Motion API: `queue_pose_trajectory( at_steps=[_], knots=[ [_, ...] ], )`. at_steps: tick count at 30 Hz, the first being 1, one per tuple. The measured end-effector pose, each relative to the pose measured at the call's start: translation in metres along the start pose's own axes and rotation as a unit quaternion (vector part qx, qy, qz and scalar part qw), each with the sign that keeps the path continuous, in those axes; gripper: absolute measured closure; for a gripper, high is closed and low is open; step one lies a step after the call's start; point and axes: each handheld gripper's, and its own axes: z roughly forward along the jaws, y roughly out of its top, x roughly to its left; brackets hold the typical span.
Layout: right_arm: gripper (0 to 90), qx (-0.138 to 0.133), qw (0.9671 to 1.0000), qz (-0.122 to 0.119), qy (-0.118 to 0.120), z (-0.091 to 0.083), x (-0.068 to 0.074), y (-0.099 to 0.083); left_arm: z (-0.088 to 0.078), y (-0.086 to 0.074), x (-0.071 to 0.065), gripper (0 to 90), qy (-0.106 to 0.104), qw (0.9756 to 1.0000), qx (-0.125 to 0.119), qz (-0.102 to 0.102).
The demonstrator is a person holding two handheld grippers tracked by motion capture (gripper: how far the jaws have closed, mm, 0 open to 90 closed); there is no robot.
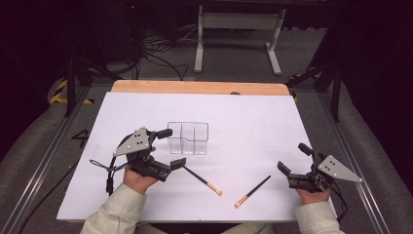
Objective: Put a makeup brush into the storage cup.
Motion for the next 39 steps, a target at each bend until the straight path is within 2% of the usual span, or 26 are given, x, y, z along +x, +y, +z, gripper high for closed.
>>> queue_pose_trajectory(
  at_steps=[3,5,7,8,10,12,13,14,15,16,20,24,26,27,29,30,31,33,36,38,39],
  knots=[
    [0.5,0.002,1.0,-0.001,-0.001,-0.001,0.0,0.0,0.004,0.009,0.002,1.0,-0.006,0.9995,0.029,0.005],
    [0.5,0.003,1.0,0.0,-0.002,-0.002,-0.001,-0.001,0.009,0.015,0.003,1.0,-0.012,0.9981,0.059,0.013],
    [0.5,0.003,1.0,0.0,-0.004,-0.003,-0.001,-0.001,0.012,0.018,0.002,1.0,-0.016,0.997,0.073,0.02],
    [0.5,0.003,1.0,0.0,-0.004,-0.003,-0.001,-0.001,0.015,0.02,0.001,1.0,-0.021,0.996,0.085,0.019],
    [0.5,0.004,1.0,0.0,-0.004,-0.004,-0.001,-0.001,0.019,0.024,-0.001,1.1,-0.024,0.9933,0.108,0.033],
    [0.5,0.005,1.0,0.001,-0.005,-0.005,-0.001,-0.001,0.025,0.027,-0.003,1.9,-0.038,0.9886,0.139,0.045],
    [0.5,0.005,1.0,0.001,-0.005,-0.006,-0.001,-0.002,0.025,0.027,-0.003,2.4,-0.038,0.9886,0.139,0.045],
    [0.5,0.006,1.0,0.002,-0.005,-0.006,-0.001,-0.002,0.028,0.029,-0.003,3.7,-0.047,0.9852,0.155,0.055],
    [0.5,0.006,1.0,0.003,-0.005,-0.007,-0.001,-0.002,0.03,0.031,-0.004,4.0,-0.049,0.9833,0.164,0.061],
    [0.5,0.006,1.0,0.003,-0.005,-0.007,-0.001,-0.002,0.03,0.031,-0.004,4.0,-0.049,0.9833,0.164,0.061],
    [0.5,0.007,0.9999,0.004,-0.008,-0.01,-0.002,-0.002,0.037,0.033,-0.006,4.2,-0.06,0.9762,0.194,0.075],
    [0.6,0.007,0.9999,0.006,-0.01,-0.012,-0.002,-0.003,0.046,0.034,-0.008,4.2,-0.074,0.9649,0.237,0.085],
    [0.6,0.007,0.9999,0.005,-0.01,-0.013,-0.002,-0.003,0.05,0.035,-0.009,4.0,-0.077,0.9603,0.252,0.092],
    [0.6,0.008,0.9999,0.005,-0.009,-0.013,-0.002,-0.003,0.051,0.035,-0.009,4.0,-0.078,0.9593,0.255,0.092],
    [0.6,0.009,0.9999,0.004,-0.01,-0.013,-0.002,-0.004,0.053,0.035,-0.01,3.9,-0.08,0.9558,0.266,0.097],
    [0.6,0.01,0.9999,0.004,-0.01,-0.014,-0.002,-0.004,0.055,0.035,-0.01,3.9,-0.079,0.953,0.274,0.102],
    [0.6,0.01,0.9999,0.004,-0.01,-0.014,-0.002,-0.004,0.055,0.035,-0.01,3.9,-0.079,0.953,0.274,0.102],
    [0.6,0.011,0.9999,0.004,-0.009,-0.014,-0.002,-0.004,0.058,0.036,-0.011,3.9,-0.074,0.9488,0.289,0.104],
    [0.6,0.012,0.9999,0.008,-0.006,-0.014,-0.002,-0.004,0.06,0.038,-0.009,4.1,-0.077,0.9447,0.3,0.108],
    [0.6,0.014,0.9998,0.01,-0.004,-0.014,-0.002,-0.004,0.062,0.039,-0.009,4.6,-0.077,0.9405,0.312,0.111],
    [0.6,0.015,0.9998,0.009,-0.004,-0.013,-0.002,-0.004,0.063,0.04,-0.009,4.7,-0.077,0.9393,0.315,0.112]
  ],
)
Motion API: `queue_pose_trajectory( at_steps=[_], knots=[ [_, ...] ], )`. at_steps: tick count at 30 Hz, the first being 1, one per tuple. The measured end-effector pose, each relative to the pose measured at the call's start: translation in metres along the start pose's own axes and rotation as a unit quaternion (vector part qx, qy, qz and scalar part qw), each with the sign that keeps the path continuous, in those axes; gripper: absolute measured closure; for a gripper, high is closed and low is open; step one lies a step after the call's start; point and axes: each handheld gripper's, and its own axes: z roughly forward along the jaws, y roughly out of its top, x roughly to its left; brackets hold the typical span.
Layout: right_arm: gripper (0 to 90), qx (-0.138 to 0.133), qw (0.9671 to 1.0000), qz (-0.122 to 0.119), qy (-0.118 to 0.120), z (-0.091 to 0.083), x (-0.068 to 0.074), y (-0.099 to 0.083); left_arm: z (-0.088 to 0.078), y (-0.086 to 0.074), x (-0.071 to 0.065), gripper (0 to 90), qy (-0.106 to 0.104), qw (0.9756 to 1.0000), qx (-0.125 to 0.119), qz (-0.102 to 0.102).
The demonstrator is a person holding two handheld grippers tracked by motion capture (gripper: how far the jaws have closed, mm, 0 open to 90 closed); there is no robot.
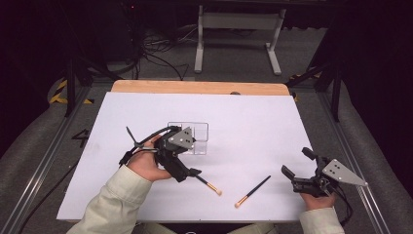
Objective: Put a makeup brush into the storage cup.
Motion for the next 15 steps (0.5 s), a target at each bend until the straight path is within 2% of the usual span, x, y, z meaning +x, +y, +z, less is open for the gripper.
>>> queue_pose_trajectory(
  at_steps=[3,9,15],
  knots=[
    [0.6,-0.003,1.0,-0.001,-0.001,0.001,-0.001,0.001,0.003,0.002,0.0,4.8,0.001,0.9998,0.019,0.011],
    [0.6,-0.003,1.0,0.003,0.0,0.003,-0.001,0.001,0.01,0.003,0.001,5.0,0.004,0.999,0.042,0.016],
    [0.6,-0.005,1.0,0.004,-0.007,0.0,-0.002,0.002,0.021,0.006,-0.001,6.2,-0.011,0.9978,0.058,0.03]
  ],
)
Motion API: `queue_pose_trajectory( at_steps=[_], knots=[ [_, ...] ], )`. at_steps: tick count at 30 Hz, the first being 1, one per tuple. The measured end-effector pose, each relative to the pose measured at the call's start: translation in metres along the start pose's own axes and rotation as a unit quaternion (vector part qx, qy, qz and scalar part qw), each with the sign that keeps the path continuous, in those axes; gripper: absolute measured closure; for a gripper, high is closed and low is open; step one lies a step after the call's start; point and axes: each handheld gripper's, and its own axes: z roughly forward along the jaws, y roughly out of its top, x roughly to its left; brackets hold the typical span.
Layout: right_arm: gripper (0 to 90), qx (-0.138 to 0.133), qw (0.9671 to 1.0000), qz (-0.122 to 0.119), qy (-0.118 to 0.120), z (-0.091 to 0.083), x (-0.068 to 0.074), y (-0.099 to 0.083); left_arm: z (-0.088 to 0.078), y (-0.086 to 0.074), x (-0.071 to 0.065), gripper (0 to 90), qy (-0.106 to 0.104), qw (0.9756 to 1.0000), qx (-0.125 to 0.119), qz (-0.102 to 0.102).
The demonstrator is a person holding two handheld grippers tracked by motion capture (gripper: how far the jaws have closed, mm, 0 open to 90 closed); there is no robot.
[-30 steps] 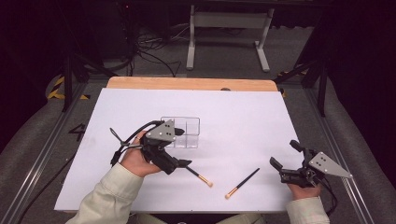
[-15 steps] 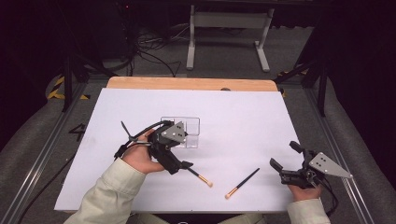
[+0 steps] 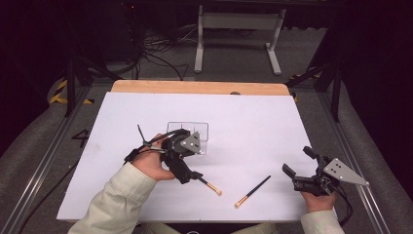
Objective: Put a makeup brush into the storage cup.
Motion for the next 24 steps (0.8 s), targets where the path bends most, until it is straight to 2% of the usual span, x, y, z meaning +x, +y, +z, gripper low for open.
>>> queue_pose_trajectory(
  at_steps=[3,14,24],
  knots=[
    [0.6,-0.001,1.0,0.004,-0.004,-0.003,-0.001,-0.001,0.005,0.001,0.001,7.8,0.0,1.0,0.007,0.003],
    [0.6,0.002,0.9999,-0.001,-0.01,-0.007,-0.001,-0.002,0.028,0.003,0.0,9.8,-0.028,0.9985,0.044,0.019],
    [0.7,0.004,0.9999,-0.002,-0.009,-0.007,-0.001,-0.002,0.046,0.0,0.001,13.5,-0.046,0.9968,0.062,0.019]
  ],
)
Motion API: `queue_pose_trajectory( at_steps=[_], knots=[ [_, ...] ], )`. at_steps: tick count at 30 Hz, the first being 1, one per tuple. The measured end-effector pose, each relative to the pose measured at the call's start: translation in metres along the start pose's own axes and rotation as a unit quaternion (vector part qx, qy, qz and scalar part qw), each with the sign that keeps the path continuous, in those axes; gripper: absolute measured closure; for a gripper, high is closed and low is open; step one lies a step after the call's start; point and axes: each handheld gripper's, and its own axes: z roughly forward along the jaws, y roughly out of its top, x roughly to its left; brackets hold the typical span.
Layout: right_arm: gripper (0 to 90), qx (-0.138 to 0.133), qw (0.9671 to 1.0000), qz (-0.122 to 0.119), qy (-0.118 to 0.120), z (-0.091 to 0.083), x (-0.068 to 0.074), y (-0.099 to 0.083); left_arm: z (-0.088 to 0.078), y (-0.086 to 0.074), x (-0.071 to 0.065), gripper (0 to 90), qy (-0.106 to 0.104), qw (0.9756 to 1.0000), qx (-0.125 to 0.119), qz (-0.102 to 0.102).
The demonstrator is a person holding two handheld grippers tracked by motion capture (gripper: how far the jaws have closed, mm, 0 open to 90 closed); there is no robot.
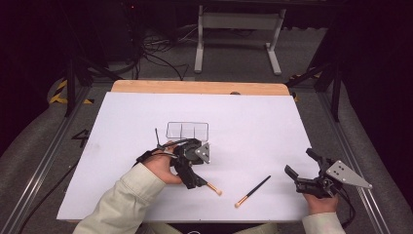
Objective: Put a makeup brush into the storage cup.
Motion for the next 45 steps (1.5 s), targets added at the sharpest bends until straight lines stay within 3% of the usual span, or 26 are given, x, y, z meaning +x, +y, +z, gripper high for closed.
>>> queue_pose_trajectory(
  at_steps=[5,12,21,45],
  knots=[
    [0.7,0.0,1.0,0.002,0.002,0.0,0.0,0.0,0.01,-0.001,0.002,15.2,-0.008,0.9999,0.013,0.004],
    [0.8,0.003,1.0,0.003,0.001,0.0,0.0,-0.001,0.017,-0.005,0.005,16.5,-0.017,0.9997,0.013,-0.012],
    [1.0,0.004,1.0,0.006,0.002,-0.001,0.0,-0.001,0.027,-0.008,0.008,17.8,-0.02,0.9993,0.026,-0.018],
    [2.2,0.017,0.9997,0.015,0.01,-0.001,-0.002,-0.004,0.04,-0.009,0.008,33.3,-0.048,0.9981,0.037,-0.007]
  ],
)
